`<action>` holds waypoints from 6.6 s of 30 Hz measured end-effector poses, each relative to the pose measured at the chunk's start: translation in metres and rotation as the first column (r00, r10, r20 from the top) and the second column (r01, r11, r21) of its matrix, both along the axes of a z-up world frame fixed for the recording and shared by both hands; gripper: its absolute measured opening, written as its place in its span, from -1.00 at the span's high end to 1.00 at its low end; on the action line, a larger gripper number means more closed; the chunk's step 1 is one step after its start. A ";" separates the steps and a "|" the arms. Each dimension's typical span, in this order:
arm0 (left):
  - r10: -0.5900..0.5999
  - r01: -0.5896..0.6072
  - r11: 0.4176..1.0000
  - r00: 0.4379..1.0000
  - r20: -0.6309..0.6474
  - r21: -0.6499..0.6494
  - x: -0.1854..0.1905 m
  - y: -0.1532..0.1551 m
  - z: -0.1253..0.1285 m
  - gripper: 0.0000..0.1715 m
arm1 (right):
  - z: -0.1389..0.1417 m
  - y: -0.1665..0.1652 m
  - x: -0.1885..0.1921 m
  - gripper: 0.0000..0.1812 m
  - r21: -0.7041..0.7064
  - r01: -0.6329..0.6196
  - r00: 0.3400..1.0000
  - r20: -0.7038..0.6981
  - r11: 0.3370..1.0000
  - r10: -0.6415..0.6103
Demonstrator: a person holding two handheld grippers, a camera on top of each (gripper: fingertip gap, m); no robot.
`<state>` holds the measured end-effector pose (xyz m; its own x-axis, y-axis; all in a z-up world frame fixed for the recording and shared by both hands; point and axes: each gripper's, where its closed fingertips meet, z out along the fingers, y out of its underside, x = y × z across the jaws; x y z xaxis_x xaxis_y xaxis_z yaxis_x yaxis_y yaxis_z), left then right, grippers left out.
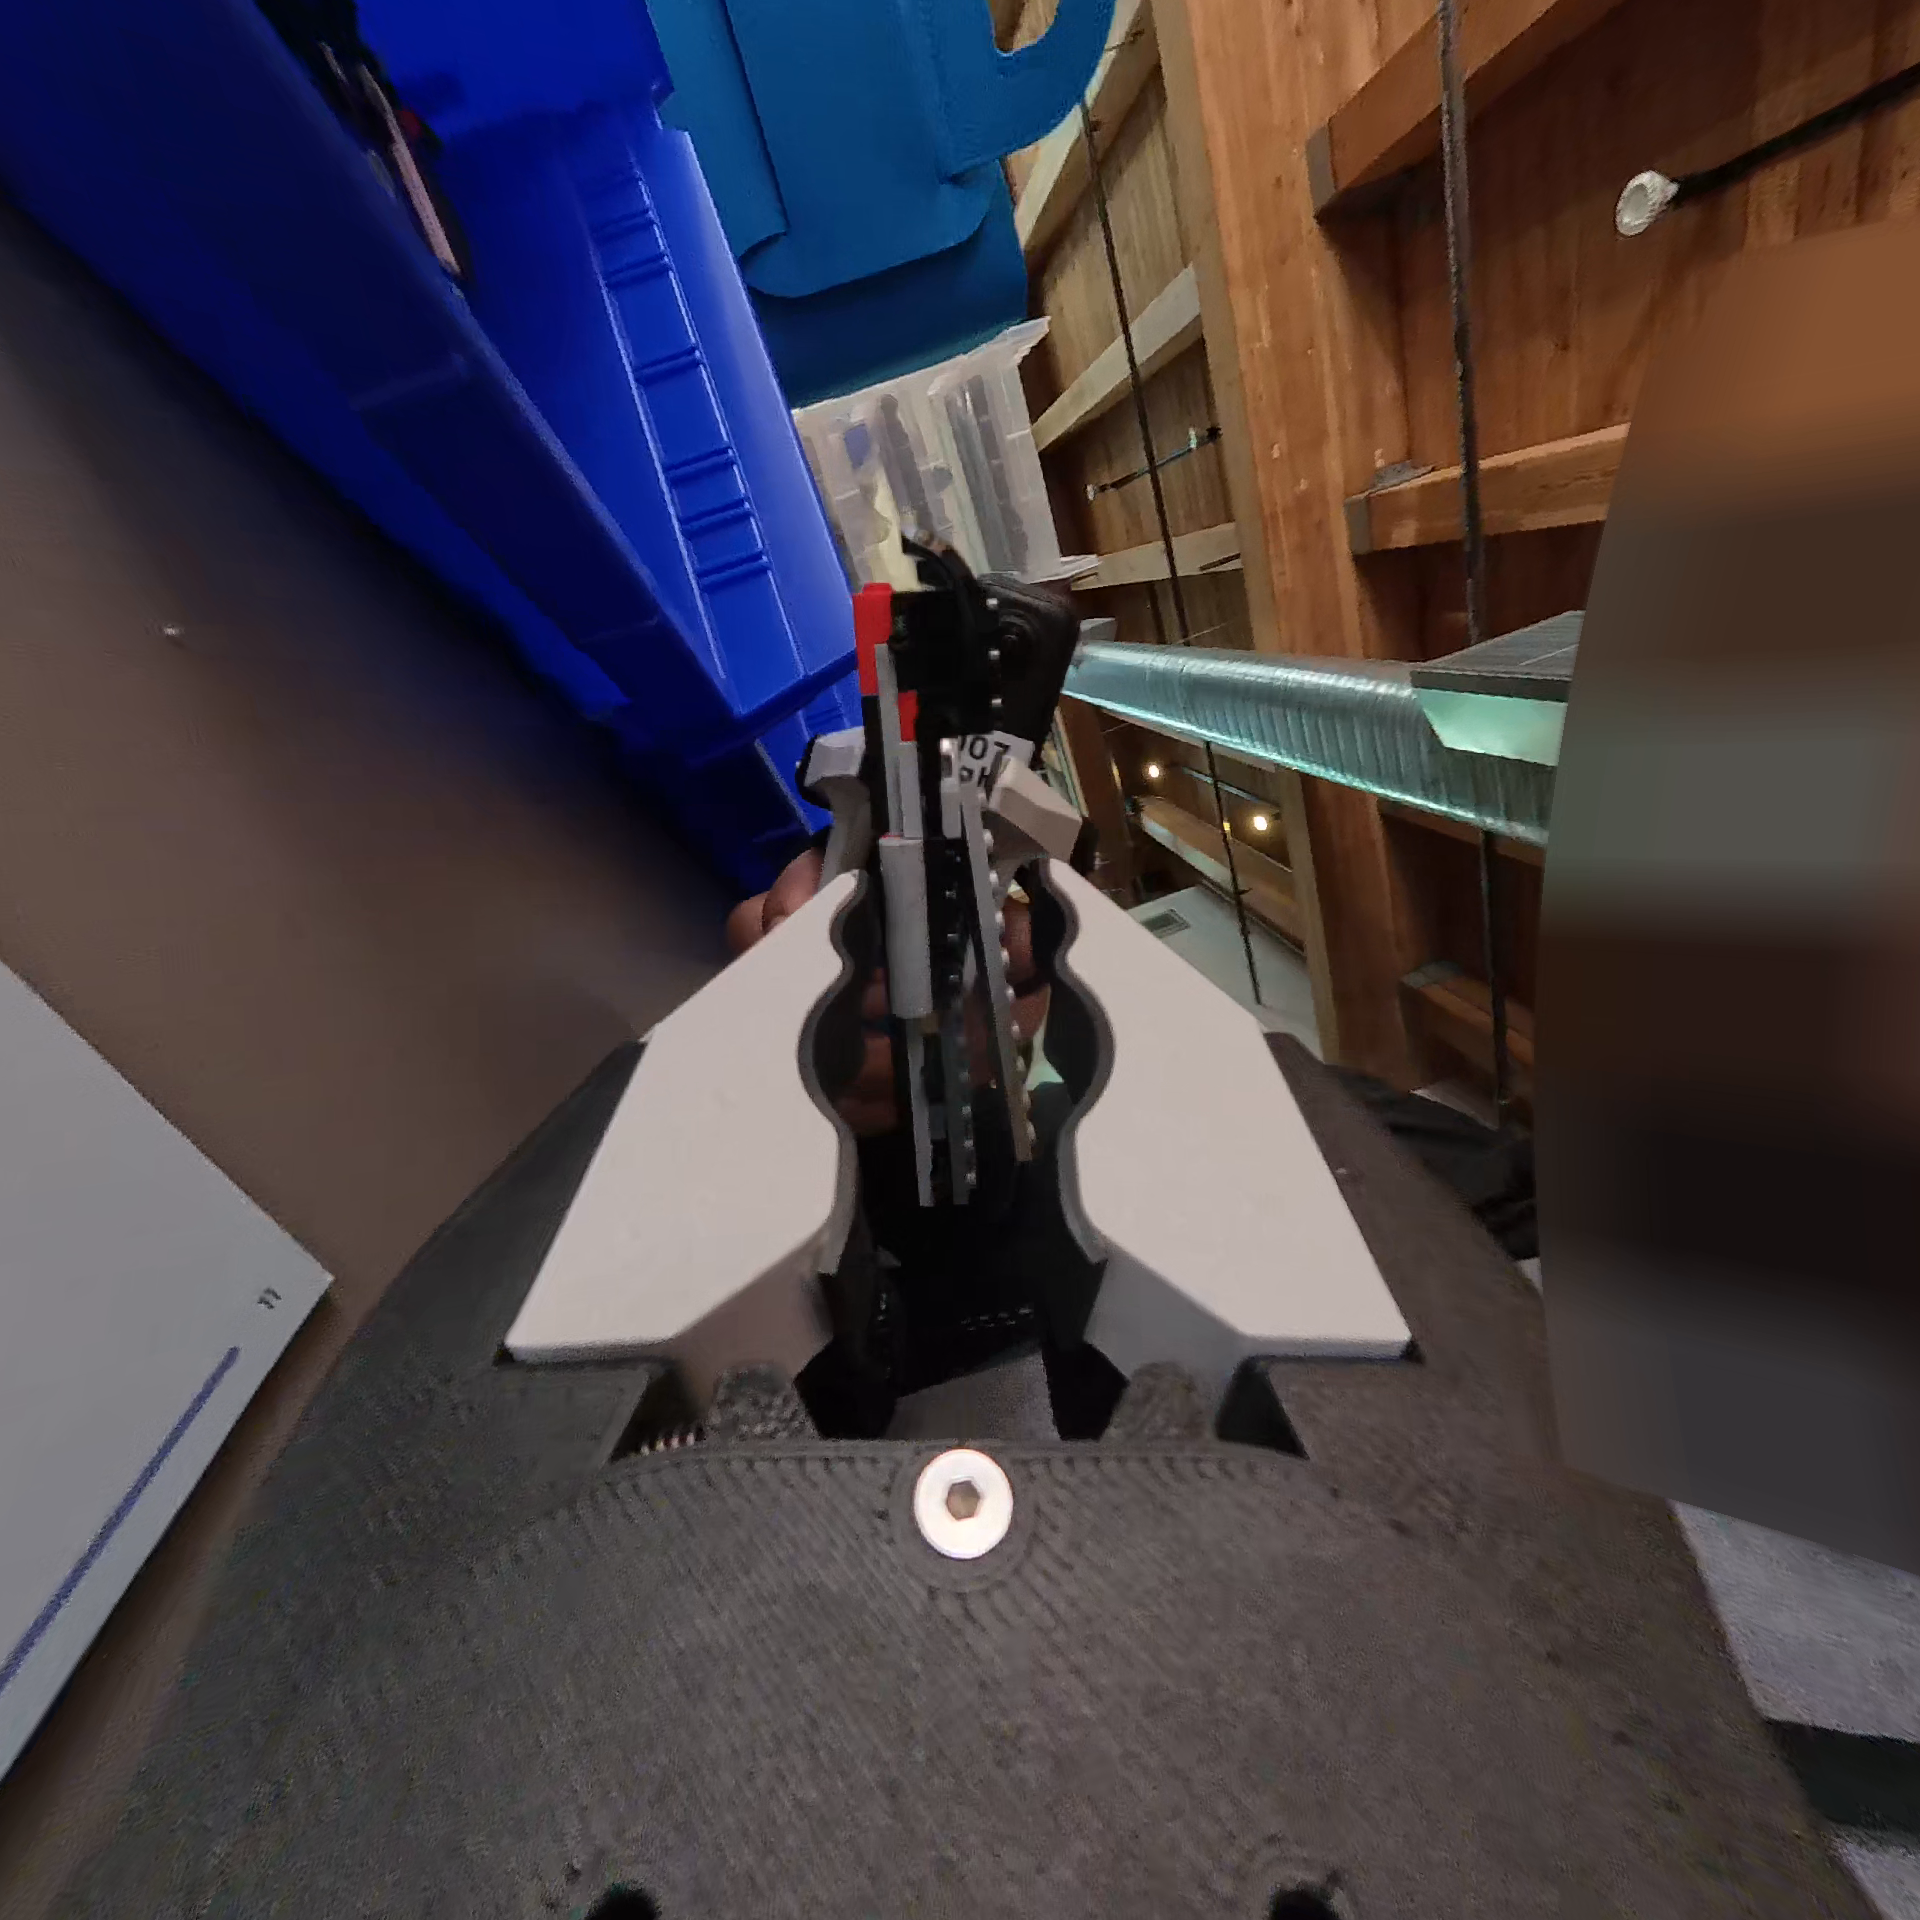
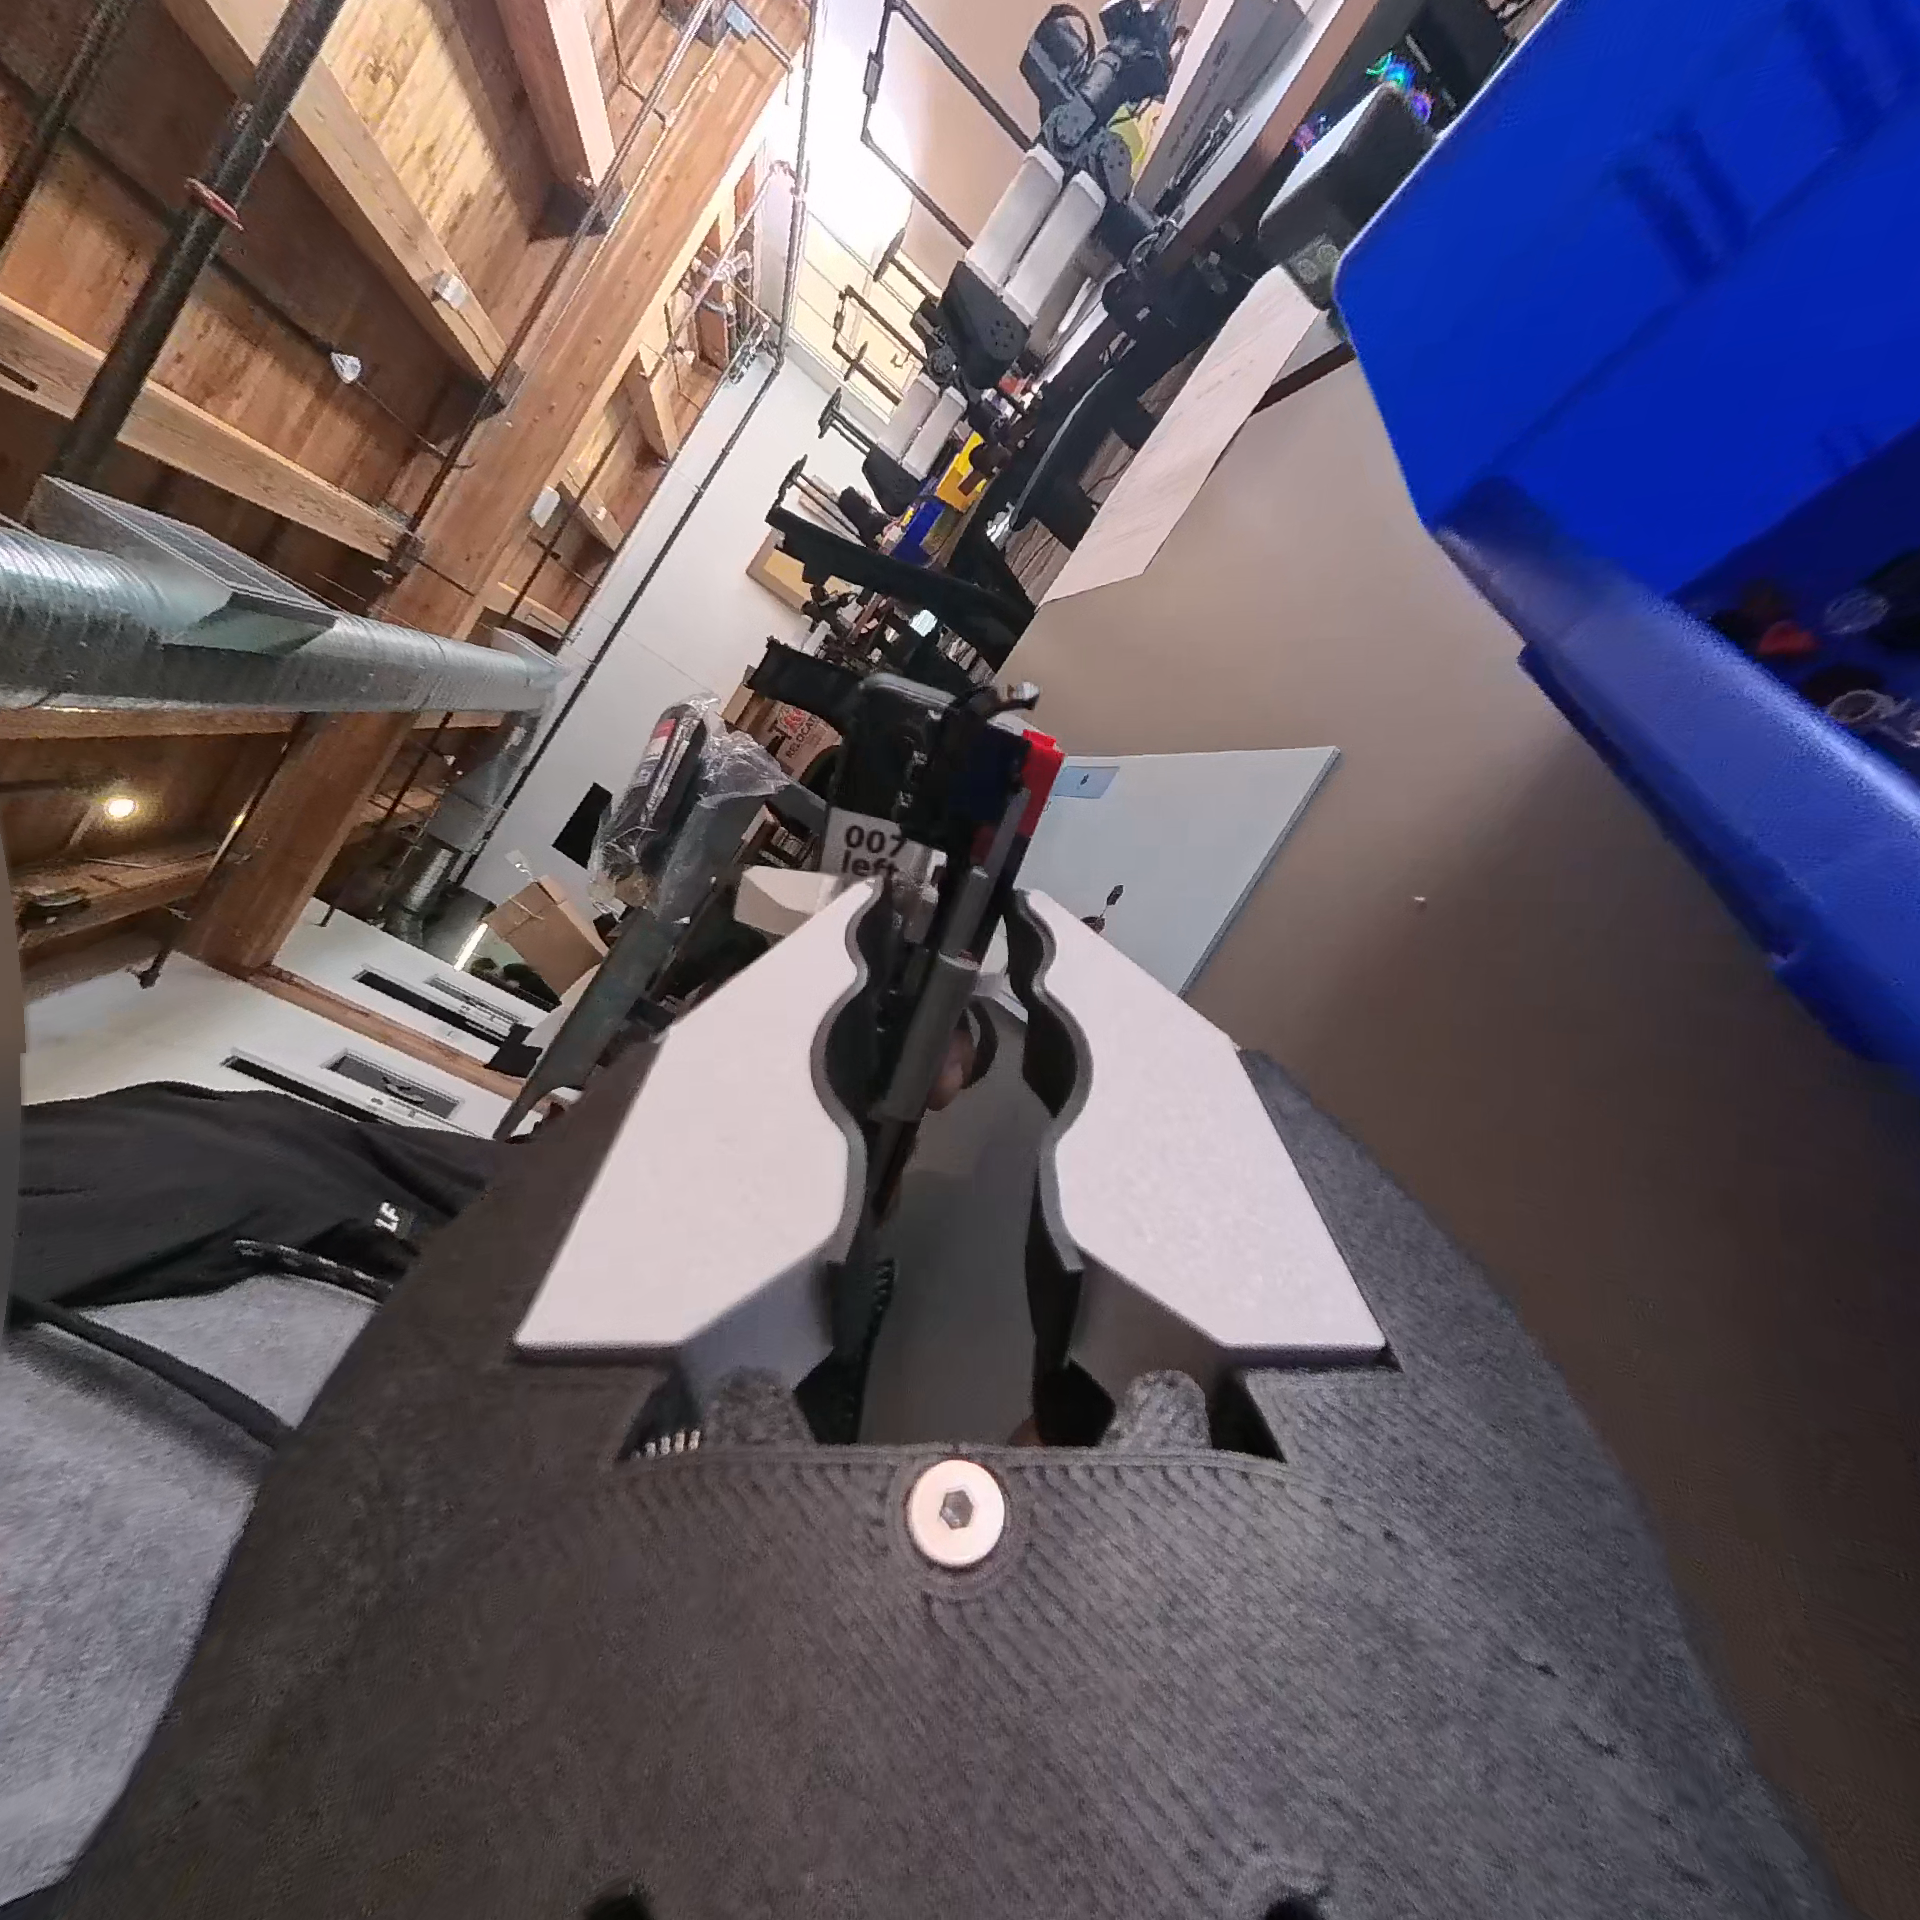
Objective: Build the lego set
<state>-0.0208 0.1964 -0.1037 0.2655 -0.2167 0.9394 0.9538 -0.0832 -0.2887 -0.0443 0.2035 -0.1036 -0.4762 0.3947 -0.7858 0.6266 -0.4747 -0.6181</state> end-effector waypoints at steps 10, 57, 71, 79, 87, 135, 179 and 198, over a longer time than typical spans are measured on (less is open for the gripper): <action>0.008 -0.008 1.000 1.000 0.016 0.011 0.000 -0.001 -0.002 0.77 | 0.003 -0.012 0.005 0.74 -0.008 -0.029 0.999 -0.041 1.000 0.028; 0.052 -0.054 0.999 0.980 -0.194 -0.006 -0.006 -0.005 0.001 0.78 | 0.008 -0.009 0.008 0.53 -0.070 -0.044 0.996 -0.074 0.997 0.039; 0.090 -0.102 0.994 0.975 -0.205 -0.046 -0.011 -0.005 -0.009 0.78 | -0.013 -0.023 0.012 0.76 0.031 -0.052 0.998 -0.044 0.998 0.053; 0.101 -0.114 0.993 0.969 -0.226 -0.044 -0.011 -0.005 -0.007 0.78 | -0.013 -0.023 0.012 0.75 0.024 -0.040 0.998 -0.050 0.999 0.041; 0.057 -0.061 0.998 0.991 -0.117 -0.026 -0.011 -0.002 -0.008 0.63 | -0.007 -0.014 0.006 0.75 -0.121 -0.020 1.000 0.000 0.992 0.020; 0.063 -0.043 0.994 0.976 -0.207 0.100 0.001 -0.003 0.012 0.78 | 0.013 -0.016 0.014 0.76 -0.138 -0.053 0.992 -0.118 0.989 0.037; 0.102 0.047 0.926 0.924 -0.367 0.374 0.019 -0.008 0.049 0.76 | 0.028 -0.038 0.038 0.75 0.157 -0.022 0.929 -0.362 0.987 0.079; 0.107 0.059 0.925 0.907 -0.406 0.374 0.018 -0.012 0.056 0.77 | 0.035 -0.034 0.039 0.62 0.173 -0.033 0.917 -0.386 0.984 0.099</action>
